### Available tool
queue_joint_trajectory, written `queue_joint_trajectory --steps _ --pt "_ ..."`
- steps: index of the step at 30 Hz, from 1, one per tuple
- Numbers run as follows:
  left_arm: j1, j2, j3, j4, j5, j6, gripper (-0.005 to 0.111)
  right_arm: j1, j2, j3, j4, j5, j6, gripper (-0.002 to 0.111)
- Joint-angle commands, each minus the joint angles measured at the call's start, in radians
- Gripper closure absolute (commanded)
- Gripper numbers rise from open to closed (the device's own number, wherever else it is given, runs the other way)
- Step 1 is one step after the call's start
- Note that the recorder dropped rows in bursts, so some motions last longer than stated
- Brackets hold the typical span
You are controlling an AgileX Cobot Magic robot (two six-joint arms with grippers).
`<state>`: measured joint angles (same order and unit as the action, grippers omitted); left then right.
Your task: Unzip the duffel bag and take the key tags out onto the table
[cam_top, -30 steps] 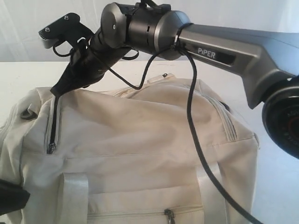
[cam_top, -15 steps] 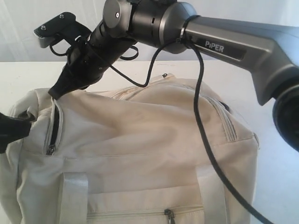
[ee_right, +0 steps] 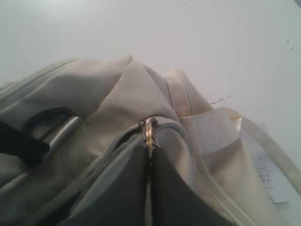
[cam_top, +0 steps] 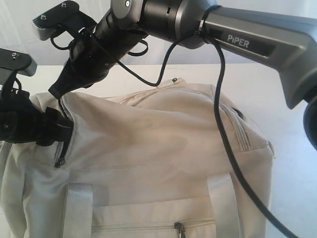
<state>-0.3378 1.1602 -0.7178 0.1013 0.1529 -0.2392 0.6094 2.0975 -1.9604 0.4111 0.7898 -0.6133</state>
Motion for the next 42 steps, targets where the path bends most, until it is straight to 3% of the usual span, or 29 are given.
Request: queue_joint_trajectory --steps 1,6,13,26,34,42 --pt "-0.001 0.032 -0.006 0.005 -0.006 -0.011 0.066 -0.005 -0.012 -0.004 0.002 -0.006 -0.013 0.108" --pt "-0.001 0.029 -0.006 0.025 0.010 -0.011 0.106 -0.005 -0.012 -0.004 0.002 -0.022 -0.013 0.108" --pt "-0.001 -0.057 -0.040 0.057 0.182 -0.004 0.107 -0.005 -0.012 -0.004 0.002 -0.048 -0.013 0.108" --pt "-0.001 -0.241 -0.041 0.057 0.346 -0.027 0.107 -0.005 -0.012 -0.004 0.002 -0.065 -0.013 0.108" --pt "-0.001 -0.254 -0.041 0.057 0.379 -0.027 0.107 -0.032 0.004 -0.004 -0.001 -0.163 0.013 0.108" --pt "-0.001 -0.254 -0.041 0.059 0.399 -0.023 0.107 -0.111 0.031 -0.004 -0.006 -0.146 0.083 0.108"
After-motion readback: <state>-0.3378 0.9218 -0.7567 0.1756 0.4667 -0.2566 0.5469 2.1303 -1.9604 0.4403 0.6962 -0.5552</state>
